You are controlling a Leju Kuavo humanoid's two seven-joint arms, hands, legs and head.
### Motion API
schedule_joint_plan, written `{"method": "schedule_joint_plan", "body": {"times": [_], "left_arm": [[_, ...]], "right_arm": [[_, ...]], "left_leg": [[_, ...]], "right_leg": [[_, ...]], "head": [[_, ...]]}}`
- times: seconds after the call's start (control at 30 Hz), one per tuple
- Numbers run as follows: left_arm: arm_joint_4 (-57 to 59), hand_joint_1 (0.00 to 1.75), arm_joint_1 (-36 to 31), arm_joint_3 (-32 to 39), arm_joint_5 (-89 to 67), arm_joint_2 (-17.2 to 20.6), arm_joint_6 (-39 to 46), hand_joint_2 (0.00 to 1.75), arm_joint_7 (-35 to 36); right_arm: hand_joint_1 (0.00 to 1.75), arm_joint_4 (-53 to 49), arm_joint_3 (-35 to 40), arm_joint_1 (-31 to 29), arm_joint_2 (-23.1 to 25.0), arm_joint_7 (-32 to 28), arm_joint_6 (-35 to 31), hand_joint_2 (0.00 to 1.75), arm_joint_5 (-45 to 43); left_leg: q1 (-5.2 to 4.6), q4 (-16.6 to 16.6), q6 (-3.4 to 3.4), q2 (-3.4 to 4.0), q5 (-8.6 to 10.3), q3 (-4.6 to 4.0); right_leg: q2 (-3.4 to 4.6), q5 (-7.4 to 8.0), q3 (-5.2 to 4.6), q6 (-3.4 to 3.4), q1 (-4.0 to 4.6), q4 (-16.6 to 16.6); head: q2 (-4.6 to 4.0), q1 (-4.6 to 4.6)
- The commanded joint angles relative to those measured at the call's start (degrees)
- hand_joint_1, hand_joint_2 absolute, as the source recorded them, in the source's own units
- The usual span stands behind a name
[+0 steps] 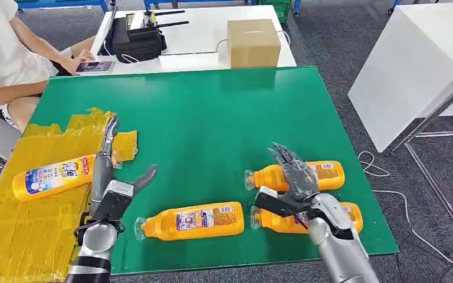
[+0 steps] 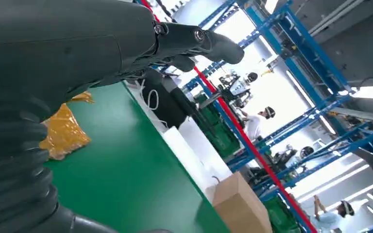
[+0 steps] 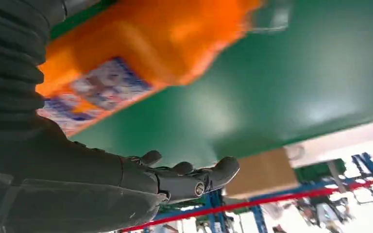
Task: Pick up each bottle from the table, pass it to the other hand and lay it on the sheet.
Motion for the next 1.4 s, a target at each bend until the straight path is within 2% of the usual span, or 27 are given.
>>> {"method": "schedule_joint_plan", "body": {"times": [0.03,0.23,0.37,0.47,0.63,0.87,0.9,0.93,0.97,1.0,1.03,1.4], "left_arm": [[1.7,0.00,-0.5,-3.3,1.6,0.6,-0.2,1.75,-0.4],[1.7,0.00,0.4,-4.3,2.6,1.1,0.0,1.75,-0.7],[1.9,0.00,0.6,-4.8,3.0,1.3,0.2,1.75,-0.8],[1.9,0.00,0.6,-4.8,3.0,1.3,0.2,1.75,-0.8],[1.9,0.00,0.6,-5.0,3.3,1.4,0.2,1.75,-0.7],[2.2,0.00,0.4,-5.1,3.7,1.5,0.1,1.75,-0.6],[2.3,0.00,0.4,-5.1,3.8,1.5,0.0,1.75,-0.6],[2.3,0.00,0.3,-5.1,3.9,1.5,0.0,1.75,-0.6],[2.4,0.00,0.3,-5.1,4.1,1.6,-0.1,1.75,-0.6],[2.4,0.00,0.3,-5.1,4.1,1.6,-0.1,1.75,-0.6],[2.4,0.00,0.3,-5.1,4.1,1.6,-0.1,1.75,-0.6],[2.7,0.00,0.1,-5.2,4.2,1.7,-0.1,1.75,-0.7]], "right_arm": [[0.00,10.8,-5.2,-3.6,-4.6,-0.1,1.1,1.75,-0.1],[0.00,16.2,-7.7,-6.3,-5.8,0.3,1.8,1.75,0.8],[0.00,22.6,-9.1,-10.3,-5.4,2.5,-0.7,1.75,4.8],[0.00,22.6,-9.1,-10.5,-5.3,2.5,-0.7,1.75,4.8],[0.00,29.4,-7.9,-14.5,-4.6,7.4,-3.3,1.75,10.7],[0.00,33.9,-6.5,-16.5,-3.7,7.3,-4.2,1.75,14.0],[0.75,34.3,-6.3,-16.5,-3.7,7.1,-3.9,1.75,14.4],[1.38,34.6,-6.0,-16.5,-3.7,6.7,-3.7,1.75,14.6],[1.62,35.4,-5.5,-16.6,-3.5,6.5,-3.7,1.75,15.4],[1.73,35.6,-5.4,-16.6,-3.4,6.5,-3.7,1.75,15.5],[1.75,35.7,-5.3,-16.4,-3.3,6.5,-3.7,1.75,15.6],[1.75,38.3,-4.6,-17.3,-2.6,6.0,-4.5,1.75,16.6]], "left_leg": [[0.02,0.0,0.01,0.02,-0.10,0.27],[0.00,0.0,0.02,0.03,-0.09,0.22],[-0.01,0.0,0.02,0.04,-0.06,0.23],[0.01,0.0,0.03,0.09,-0.06,0.21],[0.04,0.0,0.01,0.14,-0.13,0.39],[0.03,-0.1,0.02,0.11,-0.06,0.29],[0.04,-0.1,0.01,0.10,-0.07,0.34],[0.02,0.0,0.02,0.06,-0.03,0.29],[0.04,-0.1,0.01,0.06,-0.06,0.38],[0.04,-0.1,0.01,0.06,-0.05,0.38],[0.03,-0.1,0.01,0.06,-0.04,0.37],[0.04,-0.1,0.01,0.01,-0.03,0.58]], "right_leg": [[-0.06,-0.07,0.28,0.01,0.04,-0.1],[-0.04,-0.05,0.22,0.02,0.01,-0.1],[-0.04,-0.04,0.21,0.01,0.00,-0.1],[0.01,-0.02,0.20,0.00,0.02,-0.1],[0.02,-0.07,0.36,-0.02,0.06,-0.1],[0.02,-0.02,0.29,-0.01,0.04,-0.1],[0.02,-0.02,0.32,-0.01,0.06,-0.1],[-0.01,-0.01,0.26,0.00,0.03,-0.1],[-0.02,-0.03,0.37,-0.02,0.05,-0.1],[-0.03,-0.03,0.37,-0.02,0.05,-0.1],[-0.02,-0.02,0.35,-0.01,0.04,-0.1],[-0.07,-0.02,0.59,-0.01,0.05,-0.1]], "head": [[0.00,-0.04],[0.00,-0.02],[0.00,-0.02],[0.00,-0.02],[0.00,-0.02],[0.00,-0.02],[0.00,-0.02],[0.00,-0.02],[0.00,-0.02],[0.00,-0.02],[0.00,-0.02],[0.00,-0.02]]}}
